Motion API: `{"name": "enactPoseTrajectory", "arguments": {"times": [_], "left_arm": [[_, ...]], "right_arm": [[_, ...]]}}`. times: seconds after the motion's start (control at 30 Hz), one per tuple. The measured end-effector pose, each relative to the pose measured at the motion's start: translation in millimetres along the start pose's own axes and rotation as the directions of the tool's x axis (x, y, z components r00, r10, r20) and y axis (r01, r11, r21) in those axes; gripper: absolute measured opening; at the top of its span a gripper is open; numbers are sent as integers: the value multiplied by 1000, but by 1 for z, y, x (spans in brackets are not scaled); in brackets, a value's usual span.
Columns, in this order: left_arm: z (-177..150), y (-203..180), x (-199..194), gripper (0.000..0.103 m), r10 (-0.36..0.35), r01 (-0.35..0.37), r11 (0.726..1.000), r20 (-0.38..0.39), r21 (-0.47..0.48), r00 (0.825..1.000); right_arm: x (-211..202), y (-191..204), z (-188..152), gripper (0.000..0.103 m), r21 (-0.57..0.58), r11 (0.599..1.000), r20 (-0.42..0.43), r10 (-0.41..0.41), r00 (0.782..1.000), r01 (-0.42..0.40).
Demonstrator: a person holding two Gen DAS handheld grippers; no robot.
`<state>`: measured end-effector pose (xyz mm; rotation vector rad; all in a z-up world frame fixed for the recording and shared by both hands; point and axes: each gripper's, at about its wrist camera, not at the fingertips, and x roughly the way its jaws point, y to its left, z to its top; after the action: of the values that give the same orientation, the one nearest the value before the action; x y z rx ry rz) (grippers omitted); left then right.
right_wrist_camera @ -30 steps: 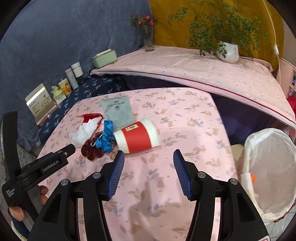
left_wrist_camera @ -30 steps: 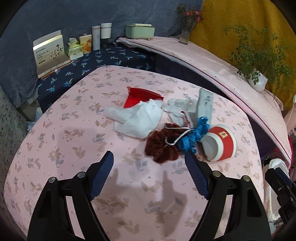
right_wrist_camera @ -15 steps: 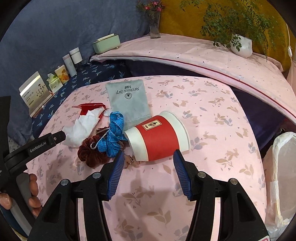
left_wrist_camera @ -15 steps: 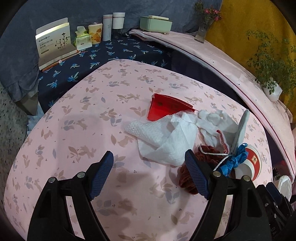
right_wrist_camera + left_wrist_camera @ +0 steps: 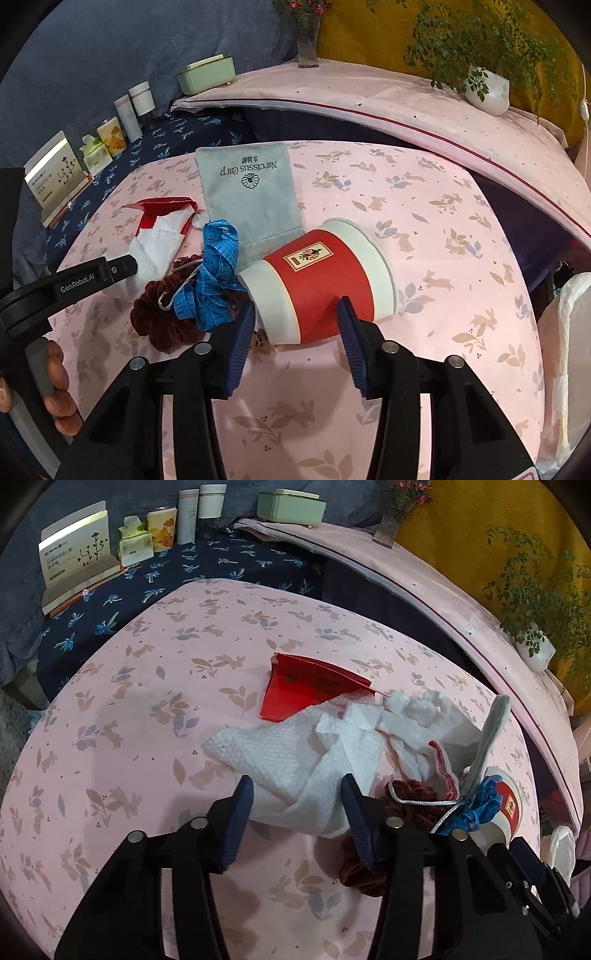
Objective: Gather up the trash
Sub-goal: 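Grasp the red-and-white paper cup with the right tool while the left tool grasps white tissues, then carry the paper cup and tissues over the bin with both tools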
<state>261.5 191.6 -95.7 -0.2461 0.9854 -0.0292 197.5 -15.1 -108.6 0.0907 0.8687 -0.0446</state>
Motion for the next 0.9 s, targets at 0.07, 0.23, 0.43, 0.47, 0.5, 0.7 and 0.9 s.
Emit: {"name": "enactPoseTrajectory", "arguments": {"times": [0.07,0.23,0.43,0.47,0.5,0.7,0.9], "left_arm": [[-2,-4,0,29,-10,10,1000,-6,9,1000],[-7,-10,-10,5,-22,22,1000,0,9,1000],[-12,-19,-33,1,-44,44,999,31,8,999],[-12,-22,-38,1,-49,49,999,36,10,998],[-13,-24,-42,1,-51,51,999,41,12,998],[-14,-46,-73,0,-79,76,996,82,44,993],[-21,-77,-99,0,-112,101,990,113,98,987]], "right_arm": [[0,-3,0,27,4,1000,-6,7,1000,-7],[-3,-11,-4,8,22,1000,-10,8,1000,-7],[-20,-26,-6,4,59,998,14,14,1000,-15],[-24,-28,-5,4,64,998,22,16,1000,-17],[-29,-30,-5,4,67,998,32,16,999,-18],[-59,-45,1,4,97,995,98,21,995,-31],[-86,-62,3,4,128,991,149,25,989,-45]]}}
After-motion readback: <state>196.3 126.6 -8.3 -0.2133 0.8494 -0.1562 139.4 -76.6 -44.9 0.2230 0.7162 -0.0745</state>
